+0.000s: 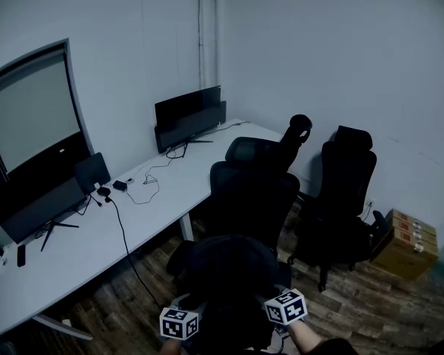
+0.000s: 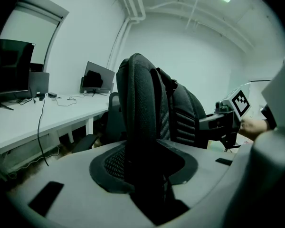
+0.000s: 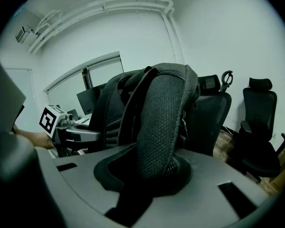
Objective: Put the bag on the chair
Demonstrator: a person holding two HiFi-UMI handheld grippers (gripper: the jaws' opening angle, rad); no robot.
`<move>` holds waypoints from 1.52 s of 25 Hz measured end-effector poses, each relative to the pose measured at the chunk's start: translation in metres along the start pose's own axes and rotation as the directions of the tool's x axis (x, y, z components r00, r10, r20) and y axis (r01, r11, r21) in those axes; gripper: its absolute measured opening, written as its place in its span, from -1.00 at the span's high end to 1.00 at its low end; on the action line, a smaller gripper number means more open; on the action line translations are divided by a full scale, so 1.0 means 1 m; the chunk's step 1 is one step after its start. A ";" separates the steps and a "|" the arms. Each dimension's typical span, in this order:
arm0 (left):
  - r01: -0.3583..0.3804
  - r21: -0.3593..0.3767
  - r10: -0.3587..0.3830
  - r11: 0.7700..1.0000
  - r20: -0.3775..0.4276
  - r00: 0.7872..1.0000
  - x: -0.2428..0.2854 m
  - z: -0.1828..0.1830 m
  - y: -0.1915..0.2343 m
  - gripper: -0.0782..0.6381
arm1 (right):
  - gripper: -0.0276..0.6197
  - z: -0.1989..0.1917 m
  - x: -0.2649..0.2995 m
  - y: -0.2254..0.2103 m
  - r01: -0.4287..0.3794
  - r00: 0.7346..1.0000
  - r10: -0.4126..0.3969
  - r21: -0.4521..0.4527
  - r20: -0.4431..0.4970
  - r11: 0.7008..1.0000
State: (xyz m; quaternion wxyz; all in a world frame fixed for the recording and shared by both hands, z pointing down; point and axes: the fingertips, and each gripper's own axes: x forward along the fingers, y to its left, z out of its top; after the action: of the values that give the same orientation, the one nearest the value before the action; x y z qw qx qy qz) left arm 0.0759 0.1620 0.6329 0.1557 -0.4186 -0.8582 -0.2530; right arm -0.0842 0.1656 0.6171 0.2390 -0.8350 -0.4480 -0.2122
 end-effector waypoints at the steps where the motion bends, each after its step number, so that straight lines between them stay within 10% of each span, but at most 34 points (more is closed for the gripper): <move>1: -0.008 -0.007 0.008 1.000 0.005 1.000 0.001 0.000 0.000 0.30 | 0.62 0.001 0.002 -0.001 -0.008 1.000 0.008 -0.008 -0.002 1.000; 15: -0.054 -0.043 0.055 0.998 0.022 0.998 0.006 0.002 0.004 0.30 | 0.62 0.011 0.013 -0.008 -0.064 0.998 0.063 -0.043 -0.018 0.997; 38: 0.203 0.126 -0.194 0.971 -0.076 0.978 0.056 0.030 -0.003 0.30 | 0.62 0.002 -0.008 -0.037 0.178 0.980 -0.188 0.128 0.068 0.976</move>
State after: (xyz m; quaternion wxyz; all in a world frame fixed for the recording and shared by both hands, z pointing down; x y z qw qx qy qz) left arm 0.0386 0.2129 0.6341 0.1843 -0.3111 -0.9054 -0.2227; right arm -0.1194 0.1799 0.6185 0.2505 -0.7820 -0.5442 -0.1721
